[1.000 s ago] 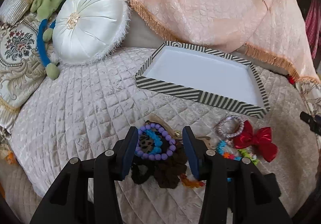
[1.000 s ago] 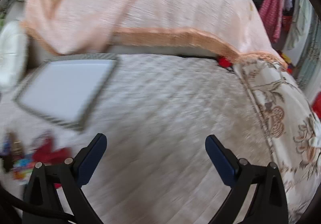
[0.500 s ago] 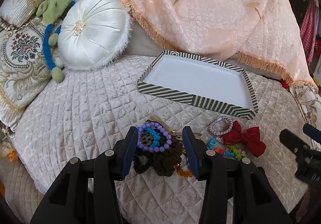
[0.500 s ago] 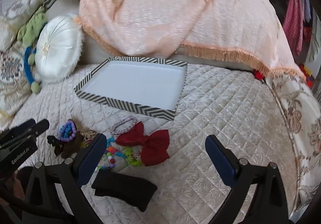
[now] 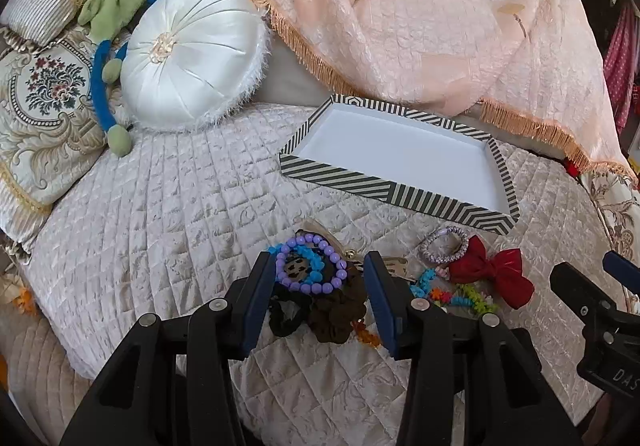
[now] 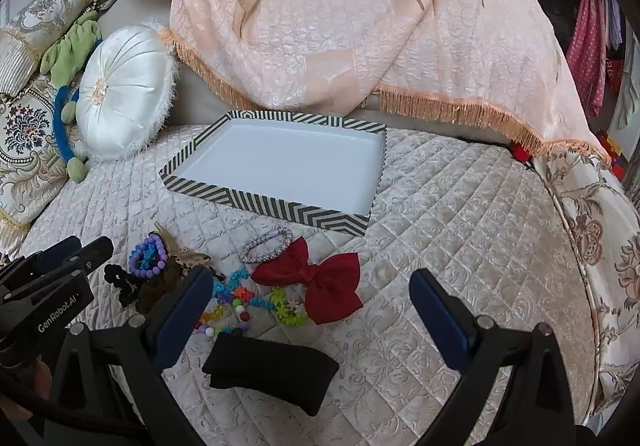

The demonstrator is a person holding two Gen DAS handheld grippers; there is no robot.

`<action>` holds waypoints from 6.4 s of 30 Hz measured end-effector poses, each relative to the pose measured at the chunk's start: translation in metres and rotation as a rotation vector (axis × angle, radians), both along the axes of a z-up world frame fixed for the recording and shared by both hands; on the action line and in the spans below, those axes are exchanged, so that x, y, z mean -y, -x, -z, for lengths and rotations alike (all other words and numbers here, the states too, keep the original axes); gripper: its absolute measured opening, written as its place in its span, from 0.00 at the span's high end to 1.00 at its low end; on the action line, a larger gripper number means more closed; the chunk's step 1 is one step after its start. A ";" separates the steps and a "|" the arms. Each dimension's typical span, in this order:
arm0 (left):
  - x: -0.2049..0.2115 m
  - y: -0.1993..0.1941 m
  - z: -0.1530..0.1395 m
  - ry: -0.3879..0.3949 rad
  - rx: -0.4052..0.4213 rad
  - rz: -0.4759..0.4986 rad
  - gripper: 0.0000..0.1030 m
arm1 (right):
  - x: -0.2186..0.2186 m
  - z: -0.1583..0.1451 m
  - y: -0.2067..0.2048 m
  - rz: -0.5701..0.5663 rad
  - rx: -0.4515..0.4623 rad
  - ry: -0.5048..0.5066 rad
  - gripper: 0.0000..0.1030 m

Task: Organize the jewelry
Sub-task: 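Move the left tool toward the purple-and-blue beaded bracelet pile, then close the left gripper on the purple beaded bracelet while the right grasps the red bow, then carry the purple bracelet and red bow over the striped tray with both tools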

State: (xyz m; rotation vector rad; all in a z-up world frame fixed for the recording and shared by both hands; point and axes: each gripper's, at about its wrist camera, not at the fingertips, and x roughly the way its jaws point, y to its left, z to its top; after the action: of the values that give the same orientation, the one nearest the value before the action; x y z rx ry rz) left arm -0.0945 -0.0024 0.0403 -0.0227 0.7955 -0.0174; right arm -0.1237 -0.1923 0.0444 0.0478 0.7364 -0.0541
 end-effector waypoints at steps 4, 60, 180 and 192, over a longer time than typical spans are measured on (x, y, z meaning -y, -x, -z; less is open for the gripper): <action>0.000 0.000 0.002 -0.003 -0.006 0.004 0.65 | -0.002 0.002 -0.001 -0.009 -0.008 0.011 0.03; -0.062 -0.043 0.016 0.185 -0.167 -0.004 0.61 | 0.040 0.024 -0.024 -0.042 -0.085 -0.025 0.03; 0.002 -0.193 -0.012 0.215 -0.188 0.238 1.00 | 0.036 0.020 -0.157 -0.288 -0.067 -0.107 0.89; 0.012 -0.243 0.068 0.158 -0.292 0.218 0.94 | 0.036 0.083 -0.219 -0.294 -0.202 -0.103 0.81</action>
State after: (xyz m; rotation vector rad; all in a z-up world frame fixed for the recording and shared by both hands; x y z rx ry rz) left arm 0.1487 -0.0144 -0.0274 -0.0896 1.0840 -0.2894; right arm 0.0950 -0.2278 -0.0384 0.0323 0.9412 0.2627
